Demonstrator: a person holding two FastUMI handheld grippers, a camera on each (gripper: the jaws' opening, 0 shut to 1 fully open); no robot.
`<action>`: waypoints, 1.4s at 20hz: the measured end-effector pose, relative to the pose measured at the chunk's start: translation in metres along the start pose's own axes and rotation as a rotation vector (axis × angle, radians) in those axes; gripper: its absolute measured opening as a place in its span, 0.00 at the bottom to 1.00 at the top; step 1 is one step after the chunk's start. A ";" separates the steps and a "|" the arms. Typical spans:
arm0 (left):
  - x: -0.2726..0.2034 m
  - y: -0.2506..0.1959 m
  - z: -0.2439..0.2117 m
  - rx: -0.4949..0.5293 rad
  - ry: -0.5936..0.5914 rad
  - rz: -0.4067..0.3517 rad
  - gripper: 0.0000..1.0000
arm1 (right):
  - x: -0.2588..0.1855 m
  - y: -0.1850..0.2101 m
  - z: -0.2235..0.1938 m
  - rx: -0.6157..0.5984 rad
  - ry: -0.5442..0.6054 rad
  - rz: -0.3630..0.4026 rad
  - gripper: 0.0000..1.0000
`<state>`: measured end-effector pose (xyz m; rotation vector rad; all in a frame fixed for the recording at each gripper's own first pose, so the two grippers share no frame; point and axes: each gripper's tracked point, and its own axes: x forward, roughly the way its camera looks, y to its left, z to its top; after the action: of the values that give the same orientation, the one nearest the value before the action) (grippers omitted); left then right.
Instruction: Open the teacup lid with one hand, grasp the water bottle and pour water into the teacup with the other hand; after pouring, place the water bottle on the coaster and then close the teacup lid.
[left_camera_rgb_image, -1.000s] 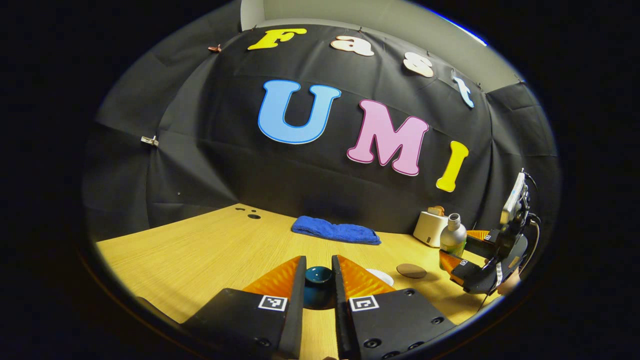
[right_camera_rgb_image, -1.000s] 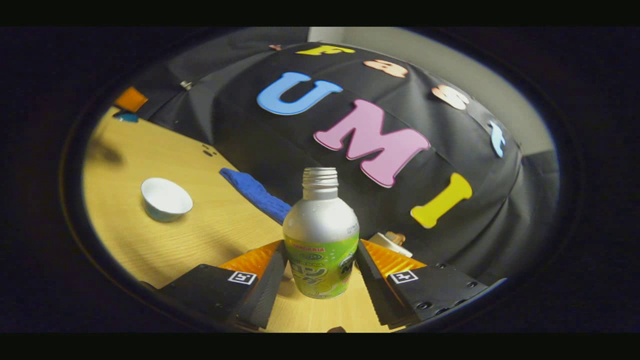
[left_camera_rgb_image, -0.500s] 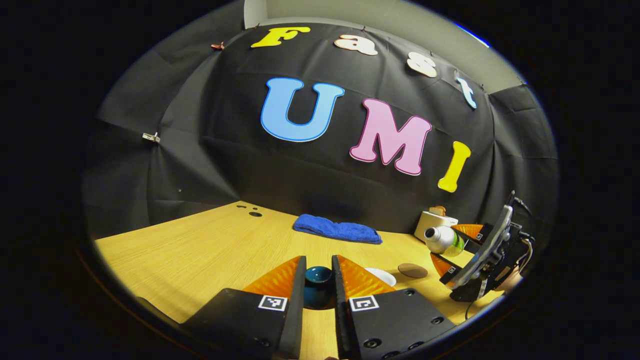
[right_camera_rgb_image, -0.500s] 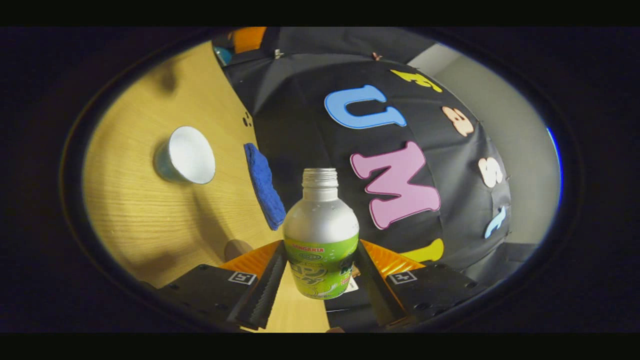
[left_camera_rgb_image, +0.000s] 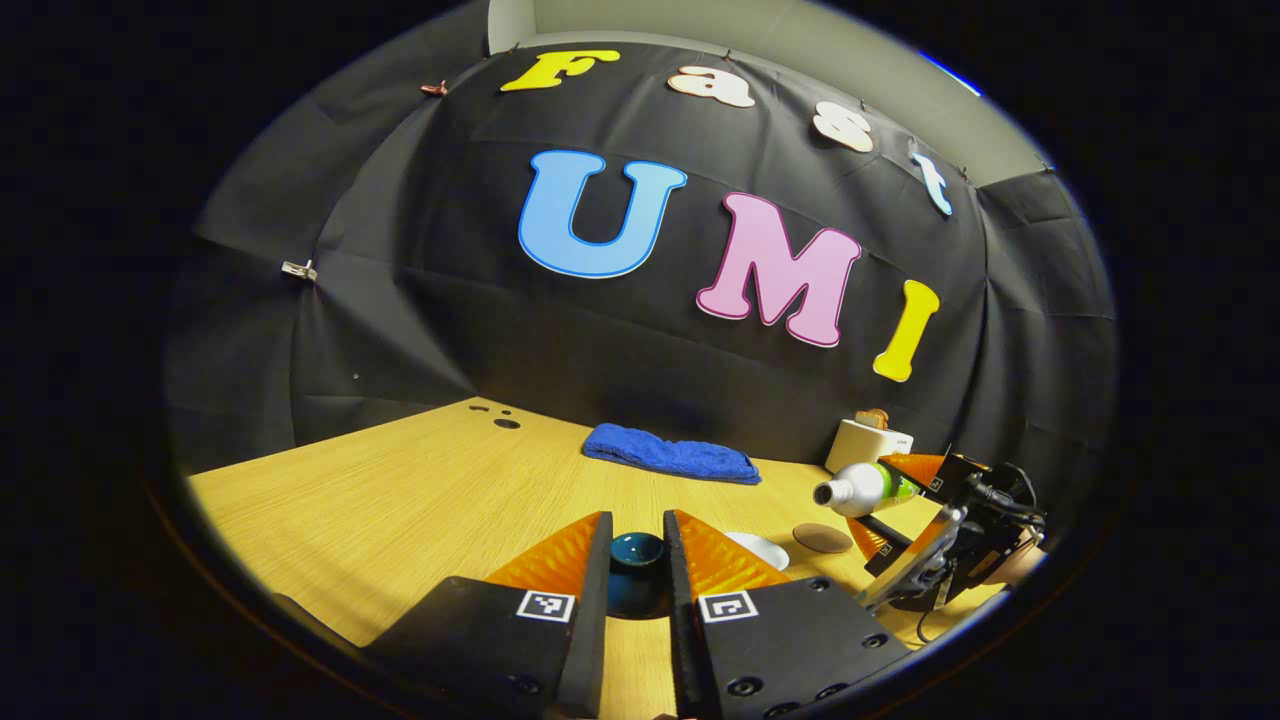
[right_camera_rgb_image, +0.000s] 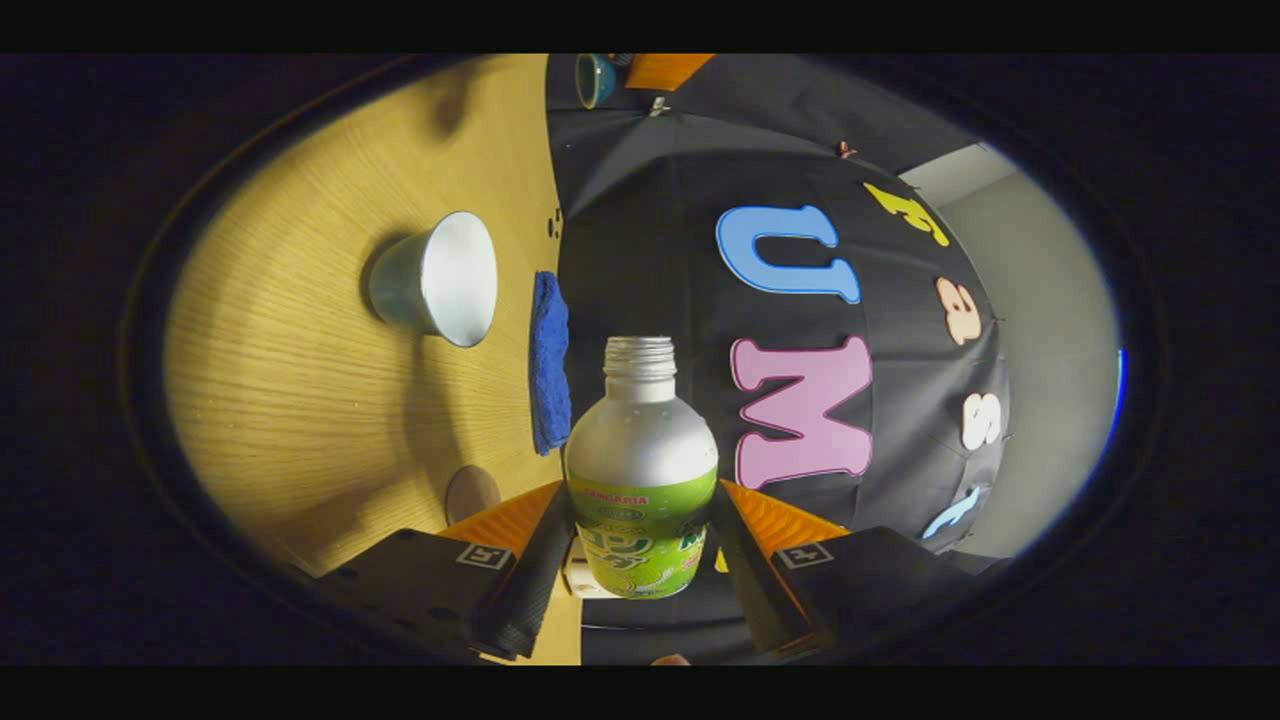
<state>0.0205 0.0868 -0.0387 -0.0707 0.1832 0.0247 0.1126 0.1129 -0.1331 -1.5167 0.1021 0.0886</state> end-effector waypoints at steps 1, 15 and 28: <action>0.001 0.000 0.000 -0.001 0.002 0.002 0.31 | 0.001 0.001 0.001 -0.019 -0.003 0.001 0.80; 0.002 0.002 -0.004 -0.009 0.016 -0.001 0.31 | 0.007 0.009 0.009 -0.224 -0.038 0.022 0.80; 0.002 0.005 -0.005 -0.009 0.021 0.004 0.31 | 0.007 0.014 0.010 -0.306 -0.056 0.020 0.77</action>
<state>0.0215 0.0911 -0.0438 -0.0797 0.2040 0.0291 0.1181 0.1238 -0.1475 -1.8175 0.0601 0.1690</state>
